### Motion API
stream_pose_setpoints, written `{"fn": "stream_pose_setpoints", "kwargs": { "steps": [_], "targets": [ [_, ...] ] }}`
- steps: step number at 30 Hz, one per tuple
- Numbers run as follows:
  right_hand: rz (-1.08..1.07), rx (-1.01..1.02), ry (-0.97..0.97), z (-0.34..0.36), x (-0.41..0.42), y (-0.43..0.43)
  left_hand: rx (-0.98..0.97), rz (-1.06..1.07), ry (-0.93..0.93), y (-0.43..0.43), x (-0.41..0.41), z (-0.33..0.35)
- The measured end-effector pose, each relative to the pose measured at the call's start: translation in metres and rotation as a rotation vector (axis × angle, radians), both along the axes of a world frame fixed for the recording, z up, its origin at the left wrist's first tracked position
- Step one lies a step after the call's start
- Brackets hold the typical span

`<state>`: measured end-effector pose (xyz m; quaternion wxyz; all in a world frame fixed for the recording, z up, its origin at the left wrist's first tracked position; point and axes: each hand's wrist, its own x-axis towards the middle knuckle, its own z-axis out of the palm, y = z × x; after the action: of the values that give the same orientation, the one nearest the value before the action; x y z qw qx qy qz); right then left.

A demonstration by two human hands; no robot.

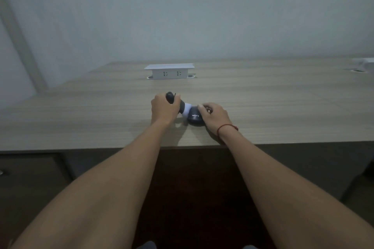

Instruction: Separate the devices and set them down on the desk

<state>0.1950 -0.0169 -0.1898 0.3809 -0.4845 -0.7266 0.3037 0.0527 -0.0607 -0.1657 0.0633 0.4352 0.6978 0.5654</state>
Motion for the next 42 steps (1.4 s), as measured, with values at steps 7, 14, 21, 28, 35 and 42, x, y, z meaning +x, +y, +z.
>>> {"fn": "stream_pose_setpoints", "kwargs": {
  "steps": [7, 14, 21, 28, 35, 42],
  "targets": [
    [-0.006, -0.038, -0.015, -0.002, -0.002, -0.002, -0.021, -0.001, -0.063, 0.014, 0.006, -0.003],
    [-0.022, -0.067, -0.051, -0.002, -0.002, -0.003, -0.201, 0.173, 0.101, 0.002, -0.013, -0.018],
    [-0.105, -0.186, 0.209, 0.003, -0.008, -0.001, -0.358, 0.224, 0.224, -0.016, -0.020, -0.015],
    [0.047, 0.085, -0.123, -0.003, -0.012, -0.008, -0.290, -0.243, 0.451, -0.024, -0.022, -0.024],
    [0.011, 0.119, -0.159, 0.003, 0.002, 0.015, -0.339, -0.053, 0.433, 0.005, -0.016, -0.026],
    [-0.003, 0.094, -0.131, 0.003, -0.010, 0.053, -0.356, 0.095, 0.355, 0.044, -0.006, -0.025]
  ]
}}
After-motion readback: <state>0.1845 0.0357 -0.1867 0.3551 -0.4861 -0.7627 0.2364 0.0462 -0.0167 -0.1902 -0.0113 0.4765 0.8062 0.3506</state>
